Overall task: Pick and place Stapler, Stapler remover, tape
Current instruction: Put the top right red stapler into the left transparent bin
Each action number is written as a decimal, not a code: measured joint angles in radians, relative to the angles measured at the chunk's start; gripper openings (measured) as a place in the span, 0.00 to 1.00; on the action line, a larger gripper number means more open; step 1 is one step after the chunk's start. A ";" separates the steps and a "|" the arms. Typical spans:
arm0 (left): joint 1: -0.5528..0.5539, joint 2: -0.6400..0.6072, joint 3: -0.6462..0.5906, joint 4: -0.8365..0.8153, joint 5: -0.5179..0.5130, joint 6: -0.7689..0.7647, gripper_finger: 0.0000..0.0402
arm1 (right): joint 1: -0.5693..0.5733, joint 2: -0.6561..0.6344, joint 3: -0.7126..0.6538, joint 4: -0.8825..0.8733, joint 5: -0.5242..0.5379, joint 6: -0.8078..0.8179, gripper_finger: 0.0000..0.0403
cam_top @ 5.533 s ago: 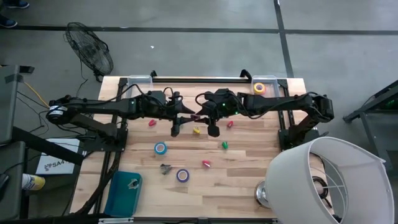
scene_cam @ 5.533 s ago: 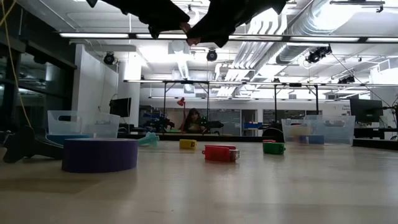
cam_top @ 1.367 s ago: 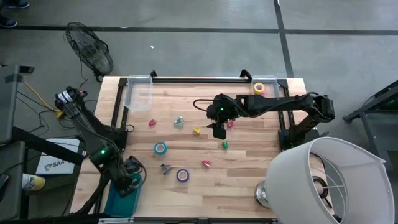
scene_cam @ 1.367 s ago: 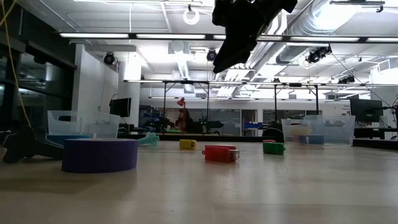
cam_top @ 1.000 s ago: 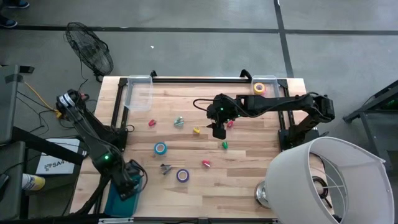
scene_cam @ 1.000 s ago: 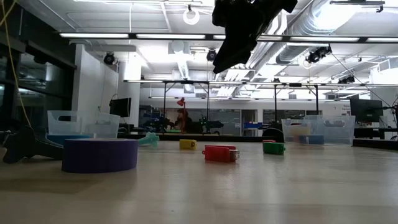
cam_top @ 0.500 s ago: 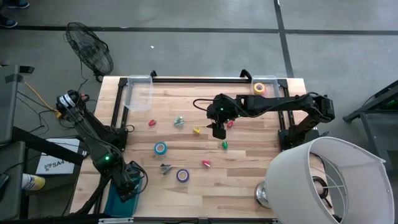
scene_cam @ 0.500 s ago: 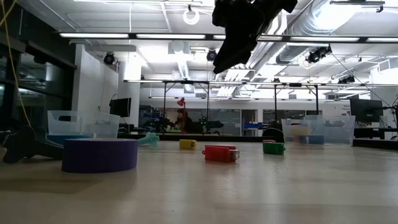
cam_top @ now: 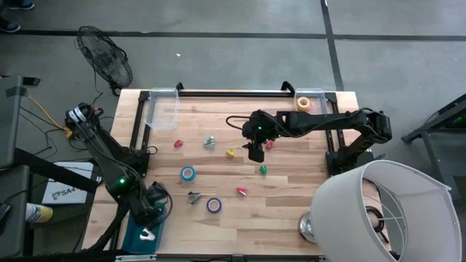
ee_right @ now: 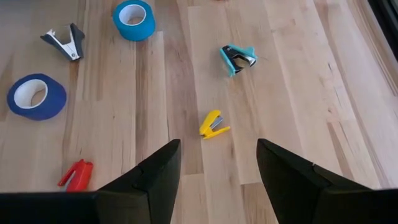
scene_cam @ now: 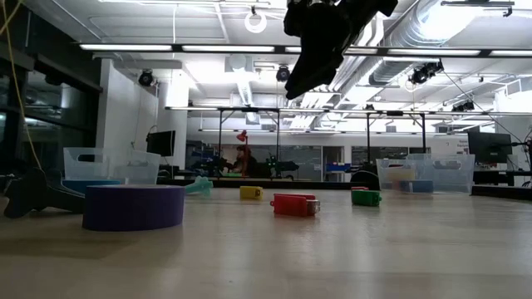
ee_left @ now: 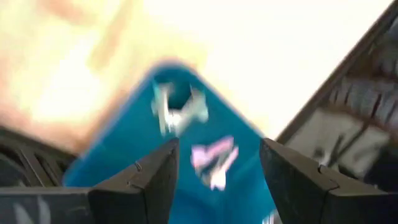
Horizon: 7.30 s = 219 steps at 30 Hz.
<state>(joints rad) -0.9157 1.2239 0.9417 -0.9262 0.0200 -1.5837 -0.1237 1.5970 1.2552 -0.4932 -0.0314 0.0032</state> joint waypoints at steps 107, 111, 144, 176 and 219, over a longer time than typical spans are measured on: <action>0.425 -0.050 0.000 0.011 -0.405 0.819 0.54 | -0.267 0.097 -0.385 -0.022 -0.016 -1.009 0.35; 0.425 -0.050 0.000 0.011 -0.396 0.818 0.54 | -0.268 0.098 -0.386 -0.028 -0.016 -1.040 0.31; 0.425 -0.050 0.000 0.060 -0.451 0.872 0.54 | -0.220 0.050 -0.373 -0.048 0.075 -0.864 0.11; 0.602 -0.050 0.000 0.739 -0.752 1.769 0.54 | 0.121 0.018 0.164 0.078 0.146 -0.431 0.11; 0.733 -0.027 0.000 0.788 -0.516 1.894 0.54 | 0.151 0.096 0.164 0.229 0.173 -0.291 0.11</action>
<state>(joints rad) -0.1829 1.1969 0.9421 -0.1379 -0.4965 0.3103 0.0273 1.6928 1.4193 -0.2637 0.1414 -0.2874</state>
